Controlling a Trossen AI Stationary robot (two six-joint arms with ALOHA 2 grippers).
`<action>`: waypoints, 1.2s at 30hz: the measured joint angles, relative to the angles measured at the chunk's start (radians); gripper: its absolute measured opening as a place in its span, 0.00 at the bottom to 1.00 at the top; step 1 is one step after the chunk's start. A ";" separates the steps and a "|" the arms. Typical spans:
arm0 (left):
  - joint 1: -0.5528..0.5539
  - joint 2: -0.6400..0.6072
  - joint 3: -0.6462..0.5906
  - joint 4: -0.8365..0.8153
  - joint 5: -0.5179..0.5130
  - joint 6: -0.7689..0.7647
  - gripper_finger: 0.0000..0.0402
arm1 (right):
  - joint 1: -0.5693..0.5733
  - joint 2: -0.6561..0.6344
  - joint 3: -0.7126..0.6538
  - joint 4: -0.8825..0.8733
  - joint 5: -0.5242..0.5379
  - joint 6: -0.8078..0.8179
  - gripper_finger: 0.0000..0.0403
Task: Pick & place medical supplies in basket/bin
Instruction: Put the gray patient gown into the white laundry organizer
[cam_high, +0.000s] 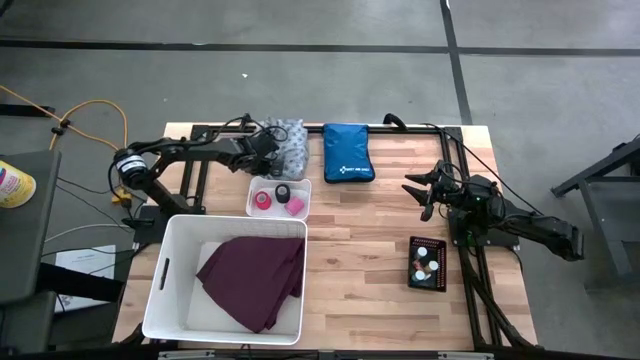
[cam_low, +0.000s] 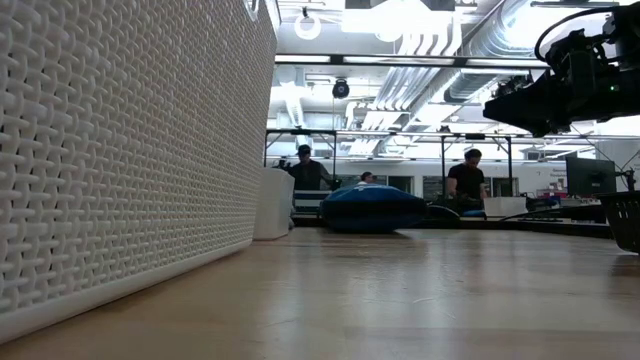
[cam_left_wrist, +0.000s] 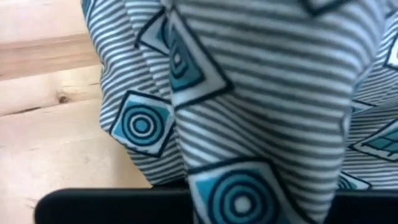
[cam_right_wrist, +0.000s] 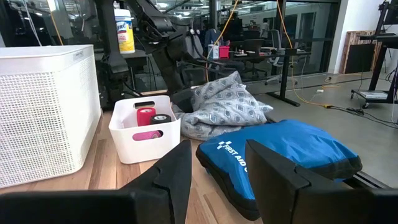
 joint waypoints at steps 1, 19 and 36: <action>-0.002 -0.008 0.000 0.001 -0.001 0.002 0.08 | 0.000 0.000 0.000 0.000 0.000 0.000 0.34; 0.056 -0.255 0.001 0.018 -0.055 0.123 0.08 | 0.000 0.000 0.000 0.000 0.000 0.000 0.34; 0.154 -0.455 0.003 0.019 -0.008 0.202 0.10 | 0.000 0.000 0.000 0.000 0.000 0.000 0.34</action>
